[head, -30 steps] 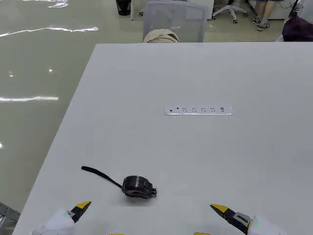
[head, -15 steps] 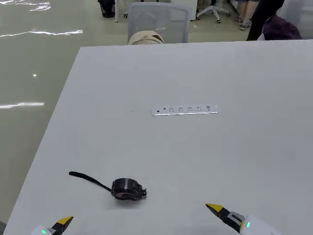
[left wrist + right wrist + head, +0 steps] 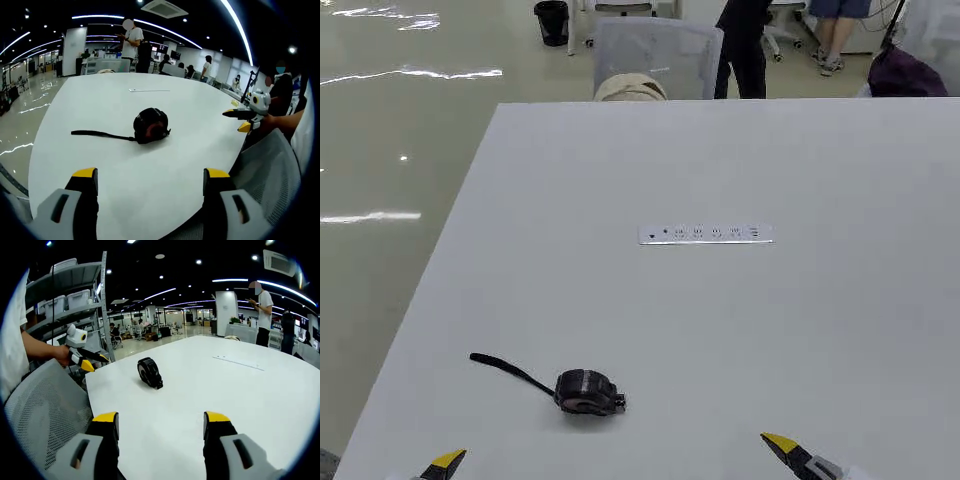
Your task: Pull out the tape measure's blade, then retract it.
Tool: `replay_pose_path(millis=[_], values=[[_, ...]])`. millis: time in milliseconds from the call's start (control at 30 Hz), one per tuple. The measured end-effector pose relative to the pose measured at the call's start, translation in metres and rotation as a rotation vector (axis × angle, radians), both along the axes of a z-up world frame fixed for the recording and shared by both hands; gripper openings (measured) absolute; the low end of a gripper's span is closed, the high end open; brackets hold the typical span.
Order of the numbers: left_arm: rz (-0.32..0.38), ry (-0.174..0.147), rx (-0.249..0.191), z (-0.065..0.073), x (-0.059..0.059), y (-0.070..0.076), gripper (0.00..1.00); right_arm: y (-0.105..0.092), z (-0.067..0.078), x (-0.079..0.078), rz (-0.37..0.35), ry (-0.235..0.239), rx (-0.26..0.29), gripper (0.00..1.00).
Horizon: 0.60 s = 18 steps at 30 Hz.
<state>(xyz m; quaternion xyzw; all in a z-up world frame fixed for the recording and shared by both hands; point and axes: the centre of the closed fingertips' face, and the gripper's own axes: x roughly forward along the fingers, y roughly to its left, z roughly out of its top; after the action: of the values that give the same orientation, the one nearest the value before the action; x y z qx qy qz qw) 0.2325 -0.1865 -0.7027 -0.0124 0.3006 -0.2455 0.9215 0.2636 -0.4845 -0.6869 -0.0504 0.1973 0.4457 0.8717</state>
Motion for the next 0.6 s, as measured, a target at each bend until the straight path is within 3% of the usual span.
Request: replay_pose_path(millis=[233,600], values=[[0.018,-0.003,-0.010,0.0002,-0.0040,0.0051,0.86,-0.0053,0.0002,-0.0025,-0.013,-0.001,-0.002,0.70],[0.009,0.001,-0.007,-0.0030,-0.0062,0.0008,0.85,-0.0050,-0.0043,-0.0086,-0.022,0.003,-0.004,0.72]])
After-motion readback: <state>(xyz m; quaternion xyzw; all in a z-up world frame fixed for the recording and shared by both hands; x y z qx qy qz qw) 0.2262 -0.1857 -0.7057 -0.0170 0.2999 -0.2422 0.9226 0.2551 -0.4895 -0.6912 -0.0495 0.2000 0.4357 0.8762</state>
